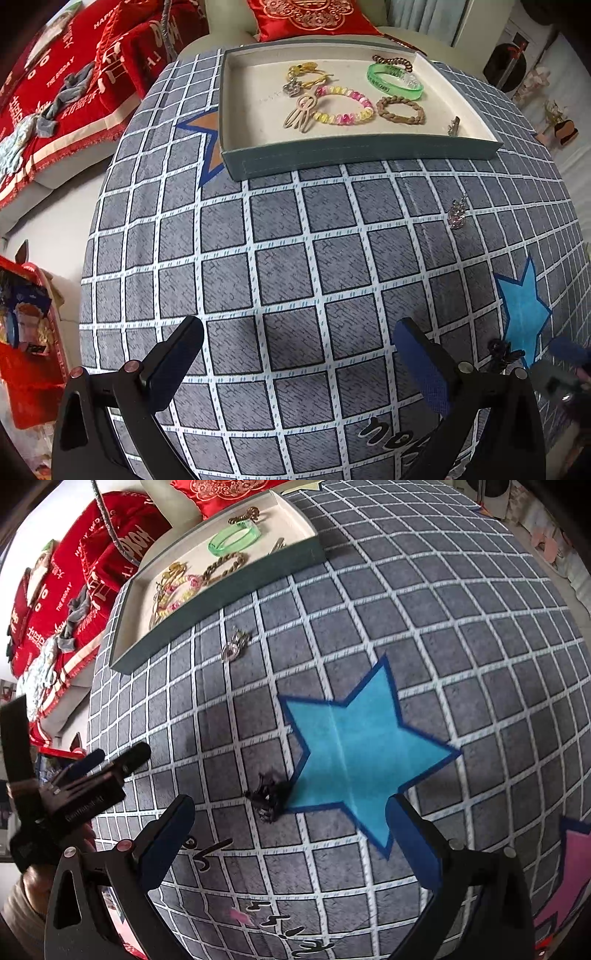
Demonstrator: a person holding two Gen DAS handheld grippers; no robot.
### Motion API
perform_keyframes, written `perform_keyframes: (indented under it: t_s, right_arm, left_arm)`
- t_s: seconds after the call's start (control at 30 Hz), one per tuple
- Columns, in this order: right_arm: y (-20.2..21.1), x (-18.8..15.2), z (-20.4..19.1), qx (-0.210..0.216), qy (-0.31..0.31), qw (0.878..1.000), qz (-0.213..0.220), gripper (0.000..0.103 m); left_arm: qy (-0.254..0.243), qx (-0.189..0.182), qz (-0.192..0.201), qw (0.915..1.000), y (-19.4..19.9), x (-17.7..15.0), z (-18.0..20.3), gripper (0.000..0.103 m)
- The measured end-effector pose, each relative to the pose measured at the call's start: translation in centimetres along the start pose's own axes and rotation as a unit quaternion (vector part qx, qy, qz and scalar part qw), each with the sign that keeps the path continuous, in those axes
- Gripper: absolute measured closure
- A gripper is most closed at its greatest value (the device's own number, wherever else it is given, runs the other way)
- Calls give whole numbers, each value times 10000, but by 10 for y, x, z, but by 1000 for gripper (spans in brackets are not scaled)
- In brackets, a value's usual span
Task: Organize jewelry
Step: 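Move both tools toward the silver heart pendant and black claw clip, then grasp the black claw clip with the right tool while the left tool grasps the silver heart pendant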
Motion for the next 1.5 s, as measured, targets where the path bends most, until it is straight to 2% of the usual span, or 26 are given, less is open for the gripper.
perform_keyframes:
  t_s: [0.13,0.23,0.5,0.57,0.7,0.77,1.0,1.1,1.23,1.27,1.33,1.37,1.4,1.43,1.5]
  right_arm:
    - [-7,-5,-6,-42,-28,10000,16,13]
    - [-11,-7,-9,-109,-18,9999,39,29]
    - [-19,-10,-16,-149,52,9998,121,45]
    - [-21,-9,-17,-189,84,9997,131,55]
    - [-22,-7,-17,-242,62,9995,184,63]
    - [-23,-7,-16,-270,46,9995,162,84]
    - [-22,-8,-11,-198,86,9997,146,85]
    - [-22,-8,-10,-168,82,9997,136,85]
    - [-22,-8,-11,-148,85,9998,128,85]
    - [-22,-9,-10,-142,76,9998,128,85]
    - [-22,-9,-10,-139,65,9998,127,85]
    - [-22,-9,-10,-135,60,9998,124,85]
    - [-22,-8,-10,-131,56,9998,122,85]
    - [-22,-8,-10,-125,50,9998,121,85]
    - [-22,-7,-9,-115,40,9999,116,85]
  left_arm:
    - [-88,-116,1,9999,-2,9,4,0]
    - [-178,-237,3,9996,-4,15,13,0]
    - [-547,-546,84,9970,-10,29,49,0]
    - [-654,-579,112,9961,-12,31,58,0]
    - [-778,-597,125,9951,-16,33,71,0]
    - [-832,-580,129,9948,-19,34,76,0]
    - [-968,-602,61,9935,-27,36,93,4]
    - [-1034,-643,65,9925,-31,39,101,15]
    - [-1038,-707,75,9921,-36,45,111,15]
    - [-1044,-733,75,9918,-37,47,113,20]
    - [-1093,-680,114,9916,-38,48,118,24]
    - [-1141,-707,120,9909,-39,49,121,30]
    - [-1180,-699,150,9904,-38,49,123,40]
    - [-1276,-664,183,9894,-38,49,127,45]
    - [-1396,-668,219,9877,-37,49,130,71]
Point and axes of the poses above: each gripper's, at about its wrist camera, not at the fingertips, and y roughly against the way its jaws point, z to its right, x to its top, the point moved 1 cm from there along -y, roughly the way its jaws point, and after that the axes turned 11 degrees about y, right-handed, at the moved point
